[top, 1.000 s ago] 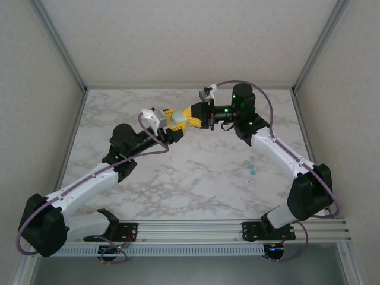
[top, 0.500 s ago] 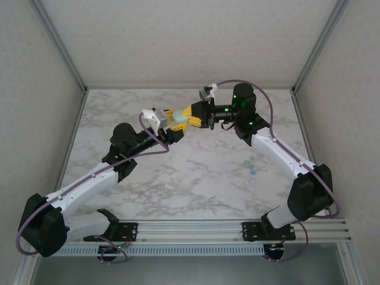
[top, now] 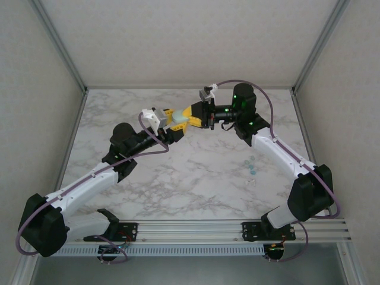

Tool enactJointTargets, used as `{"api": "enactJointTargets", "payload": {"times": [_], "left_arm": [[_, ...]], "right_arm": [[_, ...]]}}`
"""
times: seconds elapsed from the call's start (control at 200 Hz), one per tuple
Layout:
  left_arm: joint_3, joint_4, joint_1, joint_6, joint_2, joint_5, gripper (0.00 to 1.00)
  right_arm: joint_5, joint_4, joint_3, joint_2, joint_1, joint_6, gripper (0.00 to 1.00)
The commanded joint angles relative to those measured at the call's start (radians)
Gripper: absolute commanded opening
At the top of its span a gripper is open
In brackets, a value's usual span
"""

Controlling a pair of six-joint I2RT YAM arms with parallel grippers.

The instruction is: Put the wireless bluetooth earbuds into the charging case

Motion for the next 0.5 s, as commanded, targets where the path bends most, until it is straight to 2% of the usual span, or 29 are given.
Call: {"api": "enactJointTargets", "payload": {"times": [0.0,0.315,0.415,0.496], "left_arm": [[0.036,0.027,0.006,-0.014,0.002,0.010,0.51],[0.041,-0.012,0.006,0.006,0.008,0.024,0.46],[0.042,-0.023,0.006,0.015,0.008,0.024,0.40],[0.042,-0.033,0.004,0.024,0.008,0.024,0.39]], "right_arm": [[0.010,-0.003,-0.011,-0.030,-0.006,-0.027,0.15],[0.008,0.065,-0.011,-0.030,-0.004,0.024,0.15],[0.010,0.060,-0.014,-0.029,-0.004,0.027,0.15],[0.014,0.090,-0.021,-0.028,-0.004,0.050,0.16]]}}
